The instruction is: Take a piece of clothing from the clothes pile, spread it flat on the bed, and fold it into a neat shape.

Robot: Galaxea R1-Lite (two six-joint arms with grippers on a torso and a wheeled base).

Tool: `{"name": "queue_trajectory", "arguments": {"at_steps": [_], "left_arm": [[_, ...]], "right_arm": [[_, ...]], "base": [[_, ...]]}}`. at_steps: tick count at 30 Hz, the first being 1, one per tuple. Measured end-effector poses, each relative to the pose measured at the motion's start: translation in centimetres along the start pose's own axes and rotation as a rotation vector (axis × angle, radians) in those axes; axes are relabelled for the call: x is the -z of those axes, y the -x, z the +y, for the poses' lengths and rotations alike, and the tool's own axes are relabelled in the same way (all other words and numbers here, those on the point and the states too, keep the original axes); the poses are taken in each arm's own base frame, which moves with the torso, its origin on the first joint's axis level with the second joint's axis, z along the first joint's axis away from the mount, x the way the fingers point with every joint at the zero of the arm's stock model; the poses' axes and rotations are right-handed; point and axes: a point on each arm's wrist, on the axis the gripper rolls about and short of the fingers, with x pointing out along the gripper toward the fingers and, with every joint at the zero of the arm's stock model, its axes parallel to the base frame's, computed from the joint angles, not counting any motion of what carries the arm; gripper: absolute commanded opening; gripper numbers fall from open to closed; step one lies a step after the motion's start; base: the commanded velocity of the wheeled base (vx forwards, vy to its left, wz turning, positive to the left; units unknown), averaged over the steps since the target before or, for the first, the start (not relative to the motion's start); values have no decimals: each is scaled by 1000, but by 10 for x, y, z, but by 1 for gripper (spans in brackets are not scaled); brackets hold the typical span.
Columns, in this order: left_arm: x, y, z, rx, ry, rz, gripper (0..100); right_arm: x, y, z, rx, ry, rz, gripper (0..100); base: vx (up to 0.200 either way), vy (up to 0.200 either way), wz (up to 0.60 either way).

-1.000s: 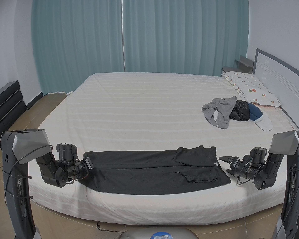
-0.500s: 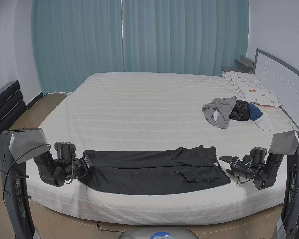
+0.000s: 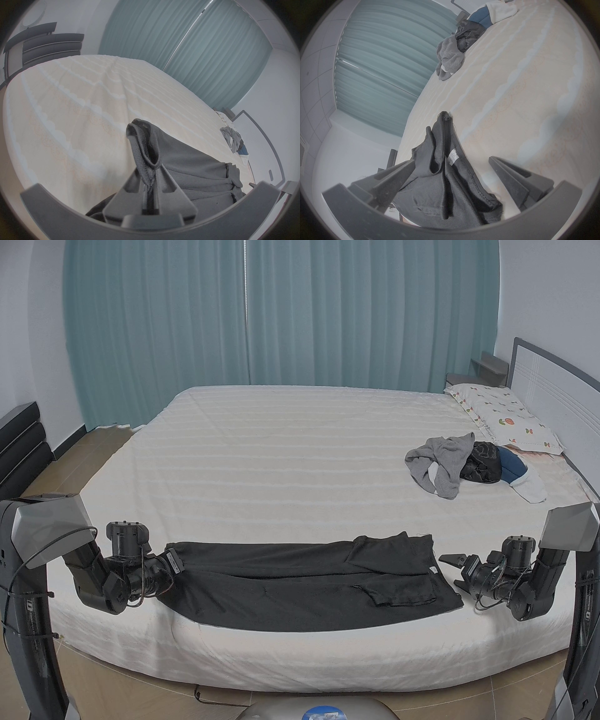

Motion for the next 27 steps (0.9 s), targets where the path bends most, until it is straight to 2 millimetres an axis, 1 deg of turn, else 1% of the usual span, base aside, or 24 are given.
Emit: {"name": "queue_trajectory", "arguments": {"at_steps": [6, 15, 24, 27], "left_arm": [[-1, 0, 0, 2, 12, -2, 0], [-3, -1, -2, 9, 17, -10, 0], [-10, -6, -8, 33, 27, -37, 0], [-11, -6, -12, 42, 46, -40, 0]], "right_arm": [[0, 0, 0, 0, 2, 0, 100], [0, 0, 0, 0, 2, 0, 100], [-1, 0, 0, -1, 2, -2, 100], [-1, 0, 0, -2, 1, -3, 100]], "base": [[-200, 0, 0], [0, 0, 0], [0, 0, 0], [0, -200, 0]]}}
